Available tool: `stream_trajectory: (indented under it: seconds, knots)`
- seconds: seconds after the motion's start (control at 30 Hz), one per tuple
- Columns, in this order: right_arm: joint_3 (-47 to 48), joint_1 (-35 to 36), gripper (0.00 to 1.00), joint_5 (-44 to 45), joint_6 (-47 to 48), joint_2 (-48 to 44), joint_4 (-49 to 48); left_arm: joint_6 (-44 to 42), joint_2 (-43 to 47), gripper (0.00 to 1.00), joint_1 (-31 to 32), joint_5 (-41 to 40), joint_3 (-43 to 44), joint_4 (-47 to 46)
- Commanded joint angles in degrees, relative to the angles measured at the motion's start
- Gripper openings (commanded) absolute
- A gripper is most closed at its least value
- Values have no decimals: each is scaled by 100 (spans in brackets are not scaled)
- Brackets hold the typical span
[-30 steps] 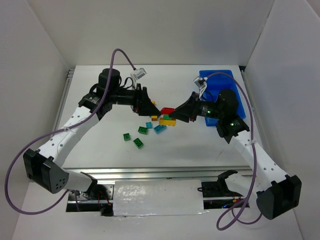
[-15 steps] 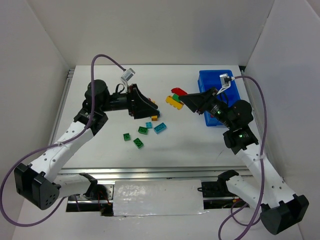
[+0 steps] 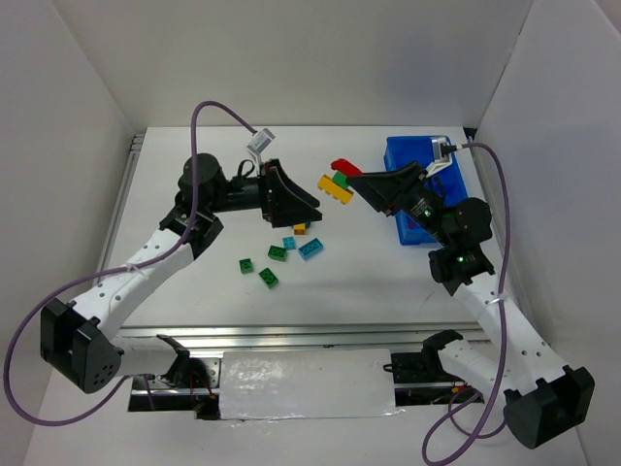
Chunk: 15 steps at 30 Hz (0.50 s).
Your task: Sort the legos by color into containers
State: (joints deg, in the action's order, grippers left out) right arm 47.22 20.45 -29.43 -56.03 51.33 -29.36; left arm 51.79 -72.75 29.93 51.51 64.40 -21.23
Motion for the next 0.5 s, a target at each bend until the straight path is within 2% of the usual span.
stream_trajectory:
  seconds: [0.0, 0.37, 0.47]
  knots:
    - [50, 91, 0, -194, -110, 70, -605, 103, -37, 98, 39, -192, 257, -460]
    - [32, 513, 0, -230, 4, 281, -544, 296, -169, 96, 39, -369, 389, -777]
    - [-11, 583, 0, -221, 57, 316, -474, 402, -169, 92, 48, -343, 363, -988]
